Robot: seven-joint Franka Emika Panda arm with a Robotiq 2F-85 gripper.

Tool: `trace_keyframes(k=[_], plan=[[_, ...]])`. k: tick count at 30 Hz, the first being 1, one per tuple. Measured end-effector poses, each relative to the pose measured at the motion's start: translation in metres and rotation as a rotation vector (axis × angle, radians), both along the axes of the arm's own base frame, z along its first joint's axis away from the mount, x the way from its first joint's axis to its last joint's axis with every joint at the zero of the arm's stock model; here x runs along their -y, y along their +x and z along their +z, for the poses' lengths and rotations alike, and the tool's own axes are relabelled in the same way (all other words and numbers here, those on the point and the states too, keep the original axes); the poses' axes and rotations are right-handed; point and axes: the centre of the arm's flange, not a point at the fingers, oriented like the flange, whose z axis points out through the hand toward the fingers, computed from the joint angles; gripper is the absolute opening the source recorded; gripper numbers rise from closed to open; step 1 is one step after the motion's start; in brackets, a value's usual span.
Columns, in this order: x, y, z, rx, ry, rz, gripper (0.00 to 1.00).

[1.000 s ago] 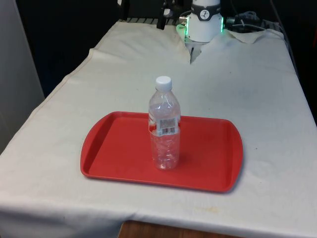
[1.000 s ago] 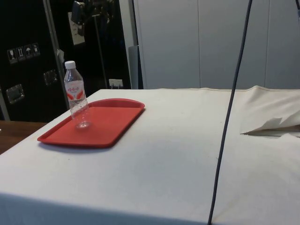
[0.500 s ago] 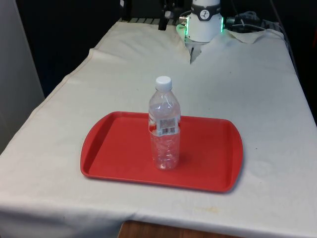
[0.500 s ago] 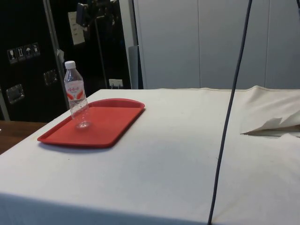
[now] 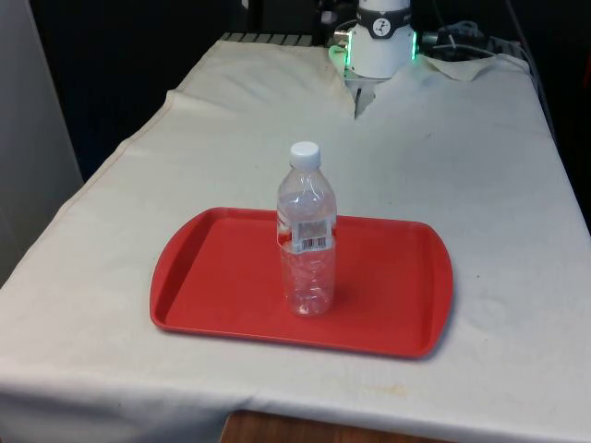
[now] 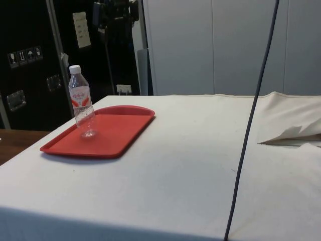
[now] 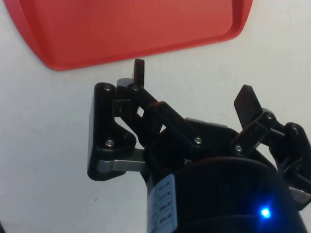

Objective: Place the bottle upright on the tray.

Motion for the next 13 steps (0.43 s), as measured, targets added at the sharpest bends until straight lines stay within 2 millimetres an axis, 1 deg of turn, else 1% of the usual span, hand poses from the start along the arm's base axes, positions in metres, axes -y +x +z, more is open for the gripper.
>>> trace_keyframes(k=[4, 13], plan=[[0.0001, -0.0068, -0.0008, -0.018, 0.017, -0.004, 1.00], [0.0018, -0.0110, -0.0025, -0.049, 0.044, -0.006, 1.00]])
